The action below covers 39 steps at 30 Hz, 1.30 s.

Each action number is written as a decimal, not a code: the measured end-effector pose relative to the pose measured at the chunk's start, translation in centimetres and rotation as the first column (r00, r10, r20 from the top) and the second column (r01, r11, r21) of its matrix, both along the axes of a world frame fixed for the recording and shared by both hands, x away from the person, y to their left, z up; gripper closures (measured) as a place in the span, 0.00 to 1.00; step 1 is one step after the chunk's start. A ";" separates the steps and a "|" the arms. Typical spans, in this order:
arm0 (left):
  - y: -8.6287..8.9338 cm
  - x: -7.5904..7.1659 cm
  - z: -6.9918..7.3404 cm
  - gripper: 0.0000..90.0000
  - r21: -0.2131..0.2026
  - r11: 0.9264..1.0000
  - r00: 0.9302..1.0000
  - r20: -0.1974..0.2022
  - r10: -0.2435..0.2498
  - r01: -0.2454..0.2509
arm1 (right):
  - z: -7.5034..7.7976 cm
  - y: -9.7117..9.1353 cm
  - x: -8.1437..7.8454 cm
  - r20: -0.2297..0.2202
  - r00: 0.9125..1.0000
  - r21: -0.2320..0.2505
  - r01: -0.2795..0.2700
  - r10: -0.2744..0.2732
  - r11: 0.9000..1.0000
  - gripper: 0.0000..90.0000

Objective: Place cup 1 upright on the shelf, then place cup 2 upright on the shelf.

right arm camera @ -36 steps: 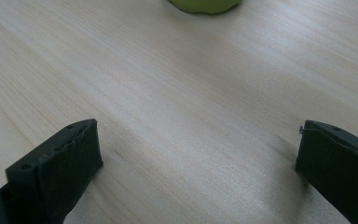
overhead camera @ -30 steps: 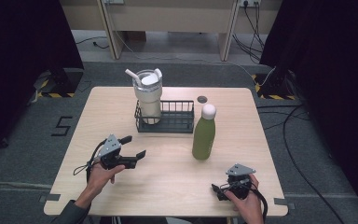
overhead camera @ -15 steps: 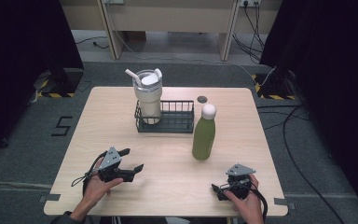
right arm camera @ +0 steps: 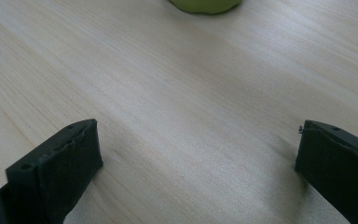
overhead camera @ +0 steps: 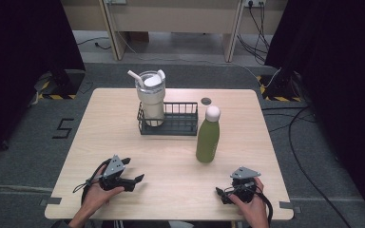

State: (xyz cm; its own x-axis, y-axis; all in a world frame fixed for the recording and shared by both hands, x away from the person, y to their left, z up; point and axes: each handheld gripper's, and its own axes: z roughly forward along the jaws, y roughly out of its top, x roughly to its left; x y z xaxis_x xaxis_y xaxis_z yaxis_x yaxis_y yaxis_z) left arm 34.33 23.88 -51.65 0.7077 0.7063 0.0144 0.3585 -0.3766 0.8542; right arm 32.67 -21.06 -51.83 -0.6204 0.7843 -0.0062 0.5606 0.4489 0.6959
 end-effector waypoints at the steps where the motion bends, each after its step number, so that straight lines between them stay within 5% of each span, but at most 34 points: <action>1: 0.1 0.0 0.0 0.16 -0.003 1.000 1.000 -0.003 0.004 -0.004 | 0.0 0.0 0.0 0.000 1.000 0.000 0.000 0.000 1.000 0.00; 11: 0.5 -0.3 -0.4 0.16 0.043 0.999 0.999 -0.027 0.031 -0.030 | 0.0 0.0 0.0 0.002 1.000 -0.002 -0.002 0.002 1.000 0.00; 15: 0.2 -0.3 -0.6 0.16 0.160 0.986 0.998 -0.031 0.061 -0.055 | 0.0 0.0 0.0 0.004 1.000 -0.002 -0.005 0.005 1.000 0.01; 26: 0.4 0.0 -0.7 0.16 0.132 0.990 0.995 -0.080 0.060 -0.049 | 0.0 0.0 0.0 0.005 1.000 -0.003 -0.007 0.008 1.000 0.00; 30: 0.8 0.4 -0.7 0.16 0.096 0.994 0.987 -0.147 0.058 -0.045 | 0.0 0.0 0.1 0.002 1.000 -0.002 -0.008 0.008 1.000 0.00; 39: 0.9 0.4 -0.8 0.15 0.095 0.995 0.987 -0.149 0.056 -0.042 | 0.0 0.0 0.1 0.003 1.000 0.000 -0.006 0.006 1.000 0.00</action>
State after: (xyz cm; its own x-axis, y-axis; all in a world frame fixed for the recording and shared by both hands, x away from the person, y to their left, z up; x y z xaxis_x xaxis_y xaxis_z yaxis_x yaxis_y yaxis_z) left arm 34.78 24.73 -52.40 0.6711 0.7410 -0.0239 0.5009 -0.4294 0.7515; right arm 32.79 -21.07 -51.85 -0.6249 0.7806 -0.0082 0.5557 0.4522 0.6977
